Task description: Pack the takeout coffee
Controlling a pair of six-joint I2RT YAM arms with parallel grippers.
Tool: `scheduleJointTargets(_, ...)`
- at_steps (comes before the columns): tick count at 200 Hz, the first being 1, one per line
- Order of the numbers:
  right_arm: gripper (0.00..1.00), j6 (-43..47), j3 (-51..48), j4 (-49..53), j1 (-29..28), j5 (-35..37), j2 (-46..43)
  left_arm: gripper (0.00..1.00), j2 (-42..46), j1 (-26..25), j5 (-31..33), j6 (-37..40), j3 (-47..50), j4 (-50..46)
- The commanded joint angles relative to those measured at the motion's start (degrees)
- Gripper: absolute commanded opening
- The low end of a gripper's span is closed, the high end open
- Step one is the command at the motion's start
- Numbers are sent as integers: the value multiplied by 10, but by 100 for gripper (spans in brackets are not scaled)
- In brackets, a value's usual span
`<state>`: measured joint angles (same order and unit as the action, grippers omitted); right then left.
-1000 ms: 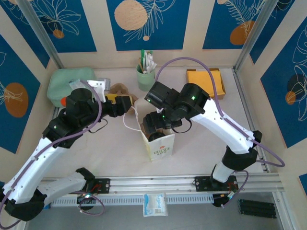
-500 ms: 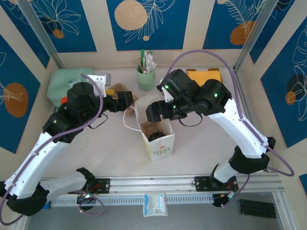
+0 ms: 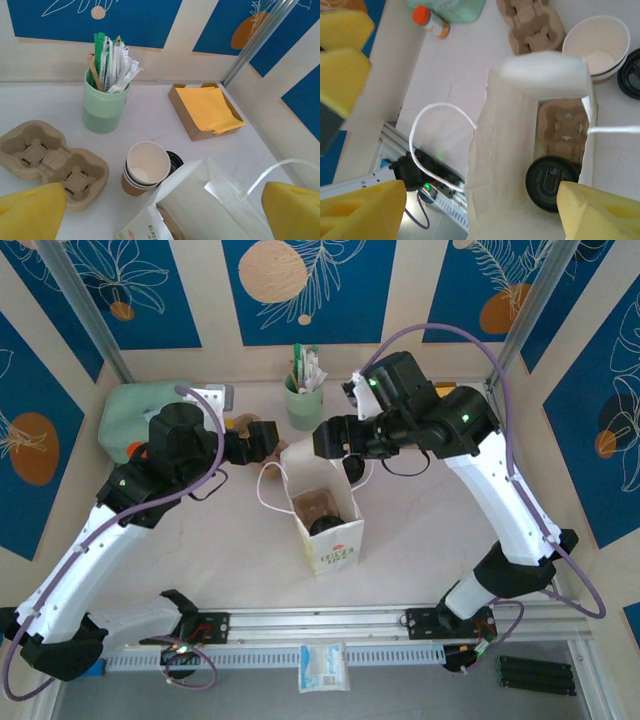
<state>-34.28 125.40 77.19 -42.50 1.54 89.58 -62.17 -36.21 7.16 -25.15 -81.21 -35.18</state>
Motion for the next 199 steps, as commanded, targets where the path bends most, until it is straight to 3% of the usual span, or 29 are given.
scheduleJointTargets(1, 79, 21, 21, -18, 26, -31, 3, 99, -12, 5, 25, 13, -16, 12)
scheduleJointTargets(87, 76, 21, 6, -109, 141, -87, 38, 99, -103, 33, 32, 46, -55, 27)
scheduleJointTargets(153, 68, 18, 29, -186, 220, -147, 142, 99, -173, 108, -60, 36, -73, 49)
scheduleJointTargets(199, 56, 1, 67, -225, 270, -198, 242, 100, -230, 130, -104, 26, -100, 55)
